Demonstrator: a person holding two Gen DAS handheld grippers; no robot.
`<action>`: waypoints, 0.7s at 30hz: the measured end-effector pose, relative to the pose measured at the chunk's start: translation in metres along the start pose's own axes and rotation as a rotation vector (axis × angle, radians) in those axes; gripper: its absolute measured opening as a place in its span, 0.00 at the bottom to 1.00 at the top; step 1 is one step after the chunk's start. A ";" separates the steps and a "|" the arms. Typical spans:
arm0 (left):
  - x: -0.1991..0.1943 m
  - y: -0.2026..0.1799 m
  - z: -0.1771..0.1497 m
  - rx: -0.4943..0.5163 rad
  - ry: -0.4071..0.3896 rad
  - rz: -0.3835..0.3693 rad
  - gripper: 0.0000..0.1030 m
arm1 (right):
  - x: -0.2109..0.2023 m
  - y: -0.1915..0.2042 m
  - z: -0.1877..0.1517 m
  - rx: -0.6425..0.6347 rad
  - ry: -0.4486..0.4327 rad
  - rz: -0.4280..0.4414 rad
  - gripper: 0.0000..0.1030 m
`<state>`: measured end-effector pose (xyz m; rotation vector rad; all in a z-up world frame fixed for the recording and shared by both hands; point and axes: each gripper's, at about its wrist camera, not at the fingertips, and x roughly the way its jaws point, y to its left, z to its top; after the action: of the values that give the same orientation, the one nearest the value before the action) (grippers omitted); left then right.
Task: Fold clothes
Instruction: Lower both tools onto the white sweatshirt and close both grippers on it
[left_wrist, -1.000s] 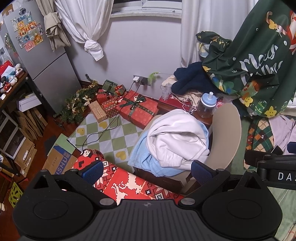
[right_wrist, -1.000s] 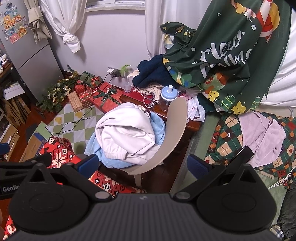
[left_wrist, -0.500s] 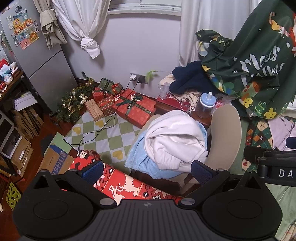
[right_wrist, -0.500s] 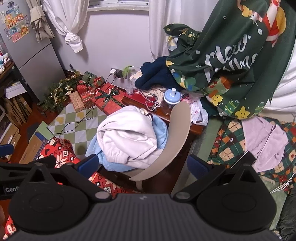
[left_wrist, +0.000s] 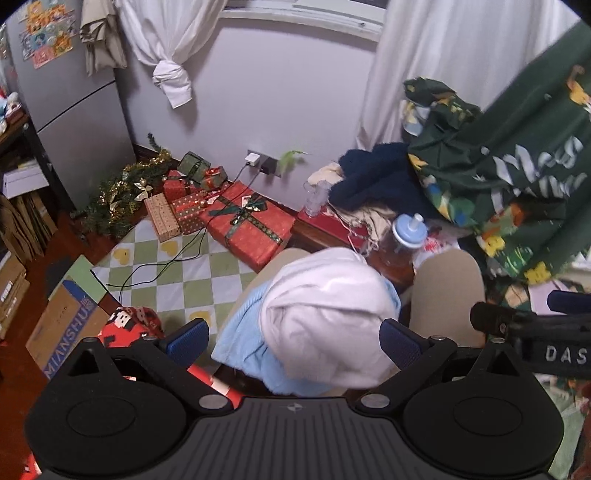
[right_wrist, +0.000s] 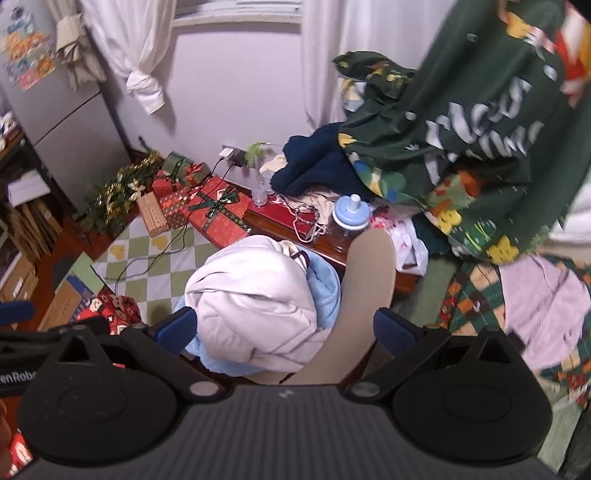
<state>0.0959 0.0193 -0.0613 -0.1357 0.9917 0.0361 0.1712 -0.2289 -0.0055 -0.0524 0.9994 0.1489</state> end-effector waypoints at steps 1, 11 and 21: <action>0.009 0.001 0.001 -0.020 0.007 0.006 0.97 | 0.008 0.001 0.003 -0.017 -0.003 0.000 1.00; 0.113 0.009 0.004 -0.051 0.131 -0.021 0.95 | 0.104 0.008 0.022 -0.124 -0.003 0.116 1.00; 0.210 0.021 -0.003 -0.123 0.241 -0.021 0.71 | 0.221 0.007 0.039 -0.063 0.121 0.209 0.99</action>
<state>0.2060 0.0327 -0.2404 -0.2678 1.2284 0.0627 0.3196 -0.1955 -0.1700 -0.0141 1.1199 0.3716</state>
